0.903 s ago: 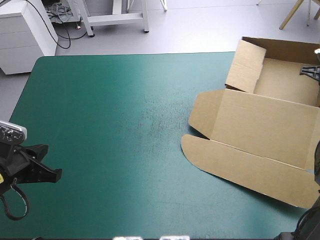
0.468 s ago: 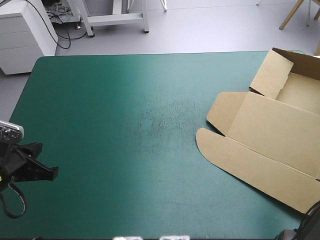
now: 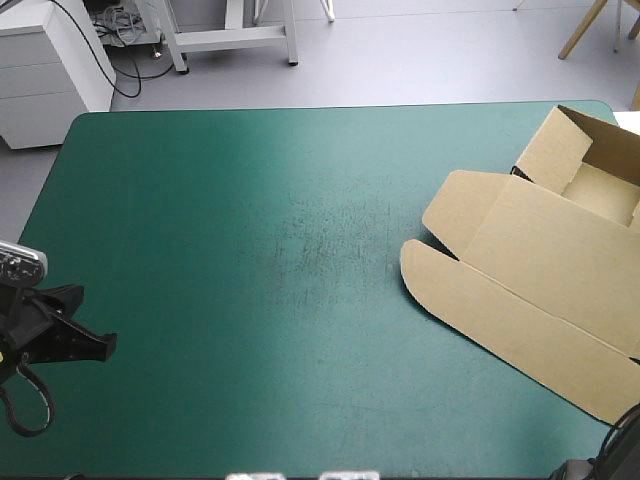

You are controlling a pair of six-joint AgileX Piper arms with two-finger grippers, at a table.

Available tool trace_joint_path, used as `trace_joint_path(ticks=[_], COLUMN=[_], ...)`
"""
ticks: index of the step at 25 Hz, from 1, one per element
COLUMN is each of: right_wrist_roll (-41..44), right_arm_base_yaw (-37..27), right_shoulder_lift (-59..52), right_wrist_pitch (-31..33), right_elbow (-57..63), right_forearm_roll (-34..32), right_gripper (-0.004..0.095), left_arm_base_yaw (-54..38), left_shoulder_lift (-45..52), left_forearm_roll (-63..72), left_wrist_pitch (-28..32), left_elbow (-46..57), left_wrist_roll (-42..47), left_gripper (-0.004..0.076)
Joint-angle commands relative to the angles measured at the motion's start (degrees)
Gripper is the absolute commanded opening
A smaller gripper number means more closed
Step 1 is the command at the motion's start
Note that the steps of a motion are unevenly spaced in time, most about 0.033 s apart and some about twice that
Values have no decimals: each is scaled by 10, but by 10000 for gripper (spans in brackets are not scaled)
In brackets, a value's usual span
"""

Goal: Fold the box

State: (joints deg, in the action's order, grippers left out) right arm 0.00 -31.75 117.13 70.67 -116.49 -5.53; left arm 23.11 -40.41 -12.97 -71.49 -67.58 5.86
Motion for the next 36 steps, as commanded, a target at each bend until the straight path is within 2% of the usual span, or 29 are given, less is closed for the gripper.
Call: trace_joint_path(ticks=[1, 5, 8, 11, 15, 18, 19, 23, 24, 29, 31, 32, 36], right_wrist_roll=[-17, -37, -52, -56, -82, -89, -97, -114, -140, -225, -244, -258, -257], right_arm_base_yaw=[-4, 3, 40, 94, 187, 247, 283, 337, 355, 370, 370, 370, 370], right_shoulder_lift=[-78, -135, -182, -218, -260, -285, -302, -350, -384, -509, -578, -632, -778], right_wrist_pitch=[-16, -16, -16, -16, -42, -81, -95, -134, -170, -249, -295, -339, -424], right_elbow=[-13, -12, -12, -3, 38, 86, 118, 197, 246, 399, 491, 553, 691], right_forearm_roll=[16, 105, 119, 116, 116, 116, 116, 123, 145, 242, 252, 253, 256], right_gripper=[861, 784, 638, 411, 1, -10, -10, -10, -12, -14, -14, -14, -14], left_arm_base_yaw=[1, 1, 1, 1, 1, 1, 1, 1, 1, 1, 1, 1, 1], left_shoulder_lift=[0, 0, 0, 1, 2, 6, 18, 60, 85, 170, 214, 245, 307], left_forearm_roll=[-8, -28, -49, -52, -53, -62, -55, -53, -51, -14, -13, -17, -17], left_wrist_pitch=[-25, -19, -19, -8, 7, 37, 78, 161, 188, 262, 295, 315, 333], left_elbow=[-11, -11, -11, -11, -11, -6, 9, 79, 126, 241, 286, 311, 362], left_wrist_roll=[3, 4, 38, 74, 56, 57, 57, 57, 57, 57, 57, 57, 57], left_gripper=[-10, -10, -10, -10, -10, -10, -10, -10, -10, -10, -10, -10, -10])
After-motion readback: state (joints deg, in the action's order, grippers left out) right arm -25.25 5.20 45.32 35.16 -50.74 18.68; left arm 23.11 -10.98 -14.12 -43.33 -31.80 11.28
